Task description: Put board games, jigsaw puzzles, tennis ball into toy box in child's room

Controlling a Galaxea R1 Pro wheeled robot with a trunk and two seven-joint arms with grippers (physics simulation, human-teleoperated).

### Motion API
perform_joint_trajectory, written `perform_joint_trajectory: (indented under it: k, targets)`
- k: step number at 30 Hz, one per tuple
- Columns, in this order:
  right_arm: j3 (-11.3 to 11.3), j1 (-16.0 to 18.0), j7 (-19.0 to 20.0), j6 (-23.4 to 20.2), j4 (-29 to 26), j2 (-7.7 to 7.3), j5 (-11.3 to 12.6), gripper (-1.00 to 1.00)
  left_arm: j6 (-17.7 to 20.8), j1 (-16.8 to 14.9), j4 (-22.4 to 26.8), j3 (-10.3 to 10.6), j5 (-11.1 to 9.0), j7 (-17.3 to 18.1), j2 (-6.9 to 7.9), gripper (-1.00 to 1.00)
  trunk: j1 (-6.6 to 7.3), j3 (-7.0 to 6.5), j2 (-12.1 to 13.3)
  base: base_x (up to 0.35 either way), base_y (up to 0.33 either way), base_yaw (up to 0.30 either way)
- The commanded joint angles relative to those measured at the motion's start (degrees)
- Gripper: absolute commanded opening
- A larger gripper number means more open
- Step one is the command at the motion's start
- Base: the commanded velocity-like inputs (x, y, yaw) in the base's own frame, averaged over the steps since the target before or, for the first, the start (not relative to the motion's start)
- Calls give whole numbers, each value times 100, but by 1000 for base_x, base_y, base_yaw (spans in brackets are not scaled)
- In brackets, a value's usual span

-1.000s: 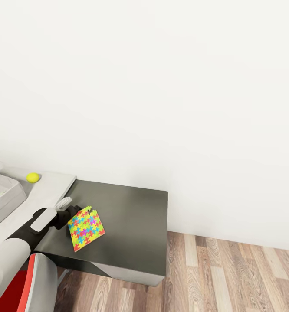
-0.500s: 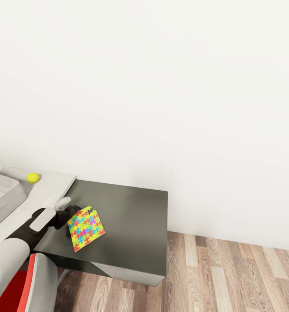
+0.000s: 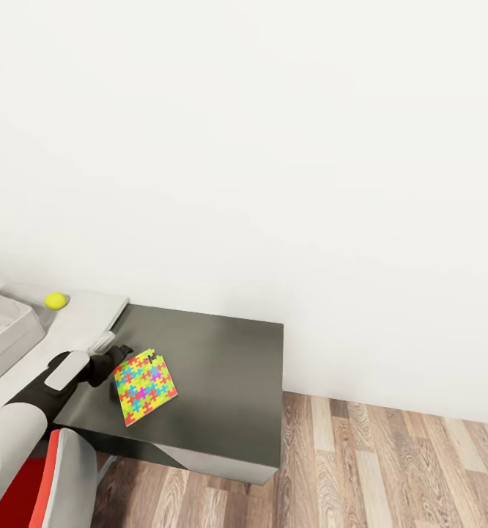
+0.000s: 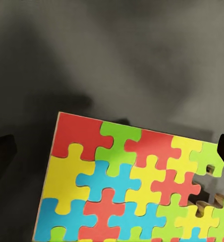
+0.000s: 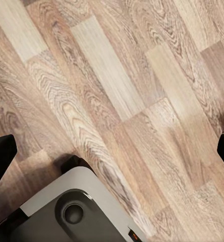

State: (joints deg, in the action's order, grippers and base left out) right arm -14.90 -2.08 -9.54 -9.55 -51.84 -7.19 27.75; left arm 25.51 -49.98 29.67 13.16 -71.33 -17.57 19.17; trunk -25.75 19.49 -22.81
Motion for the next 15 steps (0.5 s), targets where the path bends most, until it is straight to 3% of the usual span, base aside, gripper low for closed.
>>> perform_joint_trajectory:
  k: [1, 15]
  targets:
    - [5, -3, -31, -29, -19, -1, 47, 100, -2, -3, 12, 39, -59, -50, 6, 100, -4, 9, -11, 13, 0, 0]
    - [9, -3, -30, -29, -19, -1, 47, 100, -2, -3, 12, 43, -30, -52, -4, 100, -4, 9, -11, 23, 0, 0]
